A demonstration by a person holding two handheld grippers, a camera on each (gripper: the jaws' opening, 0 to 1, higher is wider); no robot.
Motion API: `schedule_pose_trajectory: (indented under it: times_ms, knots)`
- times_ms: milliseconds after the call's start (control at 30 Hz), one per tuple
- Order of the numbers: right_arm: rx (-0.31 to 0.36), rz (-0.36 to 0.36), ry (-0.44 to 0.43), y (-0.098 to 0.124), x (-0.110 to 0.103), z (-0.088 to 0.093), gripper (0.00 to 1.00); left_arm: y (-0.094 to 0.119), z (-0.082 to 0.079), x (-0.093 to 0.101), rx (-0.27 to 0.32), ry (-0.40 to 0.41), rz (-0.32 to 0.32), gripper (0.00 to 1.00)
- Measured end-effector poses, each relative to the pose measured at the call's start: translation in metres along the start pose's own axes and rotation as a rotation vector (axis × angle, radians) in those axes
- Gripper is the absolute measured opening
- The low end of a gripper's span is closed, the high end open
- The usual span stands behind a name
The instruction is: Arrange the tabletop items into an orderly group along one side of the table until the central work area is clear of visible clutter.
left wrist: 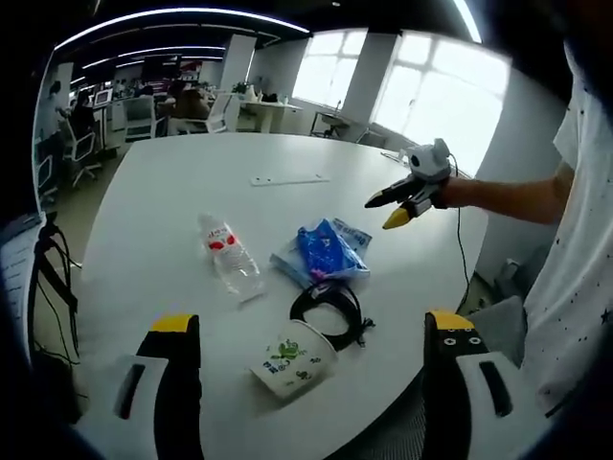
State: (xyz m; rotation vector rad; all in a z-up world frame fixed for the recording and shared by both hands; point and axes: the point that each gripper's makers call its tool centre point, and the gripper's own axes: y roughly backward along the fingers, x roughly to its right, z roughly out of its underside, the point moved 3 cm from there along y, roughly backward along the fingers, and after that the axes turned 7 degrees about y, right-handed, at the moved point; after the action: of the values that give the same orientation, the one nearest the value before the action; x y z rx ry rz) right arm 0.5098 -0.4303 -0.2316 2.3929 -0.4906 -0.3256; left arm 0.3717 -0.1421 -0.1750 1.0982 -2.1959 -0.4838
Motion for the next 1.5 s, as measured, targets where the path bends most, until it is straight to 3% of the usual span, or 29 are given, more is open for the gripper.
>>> schedule_pose_trajectory:
  times_ms: [900, 1500]
  knots:
    - [-0.035, -0.059, 0.030, -0.054, 0.025, -0.003, 0.46, -0.012, 0.002, -0.018, -0.001, 0.067, -0.014, 1.00]
    - [-0.039, -0.091, 0.036, -0.077, 0.032, -0.003, 0.25, -0.016, 0.006, -0.024, -0.005, 0.091, -0.026, 1.00]
